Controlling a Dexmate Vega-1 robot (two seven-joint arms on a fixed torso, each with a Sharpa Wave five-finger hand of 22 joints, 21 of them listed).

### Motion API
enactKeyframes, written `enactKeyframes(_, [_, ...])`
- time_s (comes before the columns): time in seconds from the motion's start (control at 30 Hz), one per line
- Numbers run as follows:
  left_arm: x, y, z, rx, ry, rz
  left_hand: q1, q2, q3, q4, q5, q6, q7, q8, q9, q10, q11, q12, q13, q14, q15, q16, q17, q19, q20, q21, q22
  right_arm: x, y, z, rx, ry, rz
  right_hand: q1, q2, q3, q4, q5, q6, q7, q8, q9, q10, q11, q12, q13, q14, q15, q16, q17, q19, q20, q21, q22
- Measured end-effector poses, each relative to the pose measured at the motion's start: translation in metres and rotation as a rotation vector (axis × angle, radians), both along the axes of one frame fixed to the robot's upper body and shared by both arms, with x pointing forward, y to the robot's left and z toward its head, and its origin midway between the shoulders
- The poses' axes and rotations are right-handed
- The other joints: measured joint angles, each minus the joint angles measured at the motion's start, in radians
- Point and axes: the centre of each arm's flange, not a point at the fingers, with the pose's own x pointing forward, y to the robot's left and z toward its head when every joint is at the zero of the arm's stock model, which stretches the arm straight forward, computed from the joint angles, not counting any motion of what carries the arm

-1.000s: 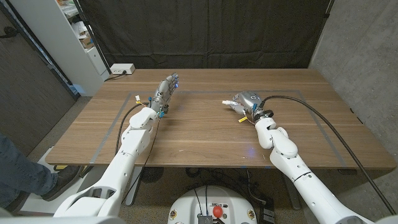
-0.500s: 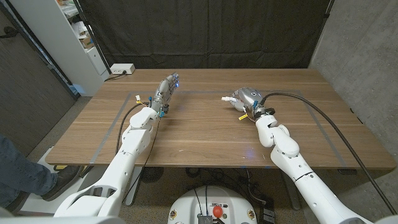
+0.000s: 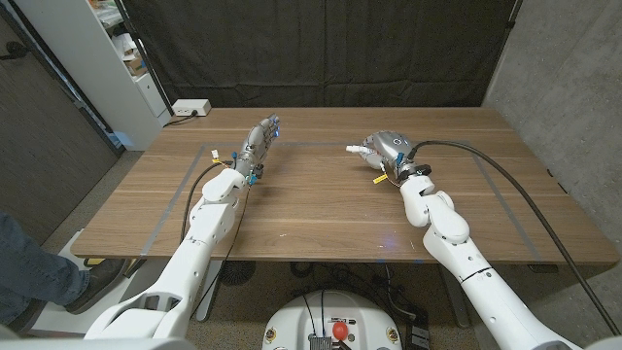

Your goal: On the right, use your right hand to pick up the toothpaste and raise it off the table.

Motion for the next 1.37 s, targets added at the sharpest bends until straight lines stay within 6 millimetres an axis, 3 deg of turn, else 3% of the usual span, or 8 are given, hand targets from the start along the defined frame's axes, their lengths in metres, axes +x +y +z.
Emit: enactKeyframes(1.37, [-0.011, 0.005, -0.003, 0.007, 0.004, 0.005, 0.012, 0.004, -0.004, -0.004, 0.000, 0.000, 0.000, 0.000, 0.000, 0.000, 0.000, 0.000, 0.000, 0.000, 0.000, 0.000, 0.000, 0.000, 0.000, 0.000, 0.000, -0.025, 0.004, 0.020, 0.033, -0.074, 0.055, 0.018, 0.018, -0.012, 0.004, -0.005, 0.000, 0.000, -0.011, 0.005, 0.005, 0.005, 0.000, 0.004, 0.005, 0.002, 0.004, 0.002, 0.000, 0.000, 0.000, 0.000])
